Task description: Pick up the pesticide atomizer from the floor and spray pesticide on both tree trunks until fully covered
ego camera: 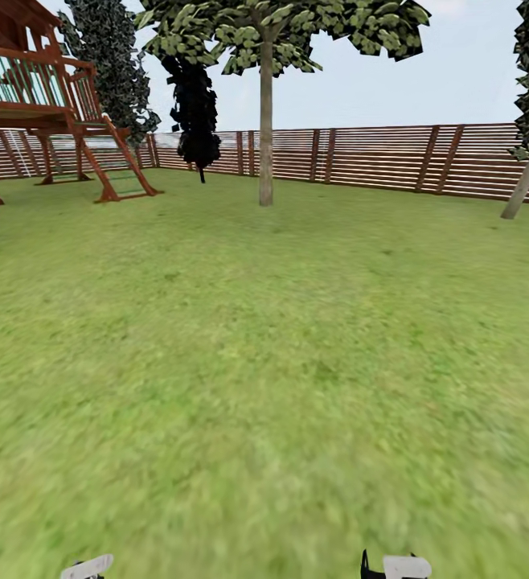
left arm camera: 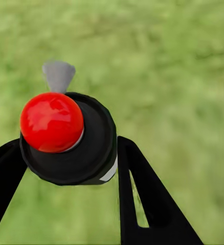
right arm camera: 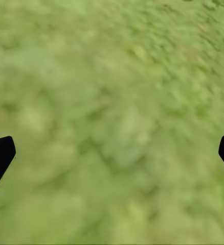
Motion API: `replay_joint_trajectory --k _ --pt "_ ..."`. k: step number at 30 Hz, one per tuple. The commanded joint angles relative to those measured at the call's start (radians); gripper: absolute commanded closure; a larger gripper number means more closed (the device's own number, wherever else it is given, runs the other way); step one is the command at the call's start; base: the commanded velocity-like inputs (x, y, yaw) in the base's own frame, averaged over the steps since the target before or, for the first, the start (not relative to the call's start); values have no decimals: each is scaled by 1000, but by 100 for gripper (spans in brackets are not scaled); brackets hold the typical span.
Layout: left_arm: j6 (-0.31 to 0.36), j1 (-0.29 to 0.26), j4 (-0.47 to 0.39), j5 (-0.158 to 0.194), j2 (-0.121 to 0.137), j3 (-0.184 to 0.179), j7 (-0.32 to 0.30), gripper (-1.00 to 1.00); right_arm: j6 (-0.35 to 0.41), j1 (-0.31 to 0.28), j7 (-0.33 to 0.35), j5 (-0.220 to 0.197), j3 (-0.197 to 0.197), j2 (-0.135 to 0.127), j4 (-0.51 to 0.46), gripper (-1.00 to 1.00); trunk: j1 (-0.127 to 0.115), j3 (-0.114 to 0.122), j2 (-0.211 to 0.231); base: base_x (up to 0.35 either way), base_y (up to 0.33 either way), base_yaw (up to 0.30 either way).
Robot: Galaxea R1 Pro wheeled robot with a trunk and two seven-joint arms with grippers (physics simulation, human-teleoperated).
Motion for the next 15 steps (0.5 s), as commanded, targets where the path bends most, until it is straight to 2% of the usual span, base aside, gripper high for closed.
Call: replay_joint_trajectory --k 1,15 --pt "-4 -1 1 -5 0 5 0 100 1 -1 -10 7 4 0 1 -100 0 -1 0 339 0 0" --pt "-4 -1 1 -6 -2 4 -1 100 1 -1 -10 7 4 0 1 -100 0 -1 0 339 0 0"
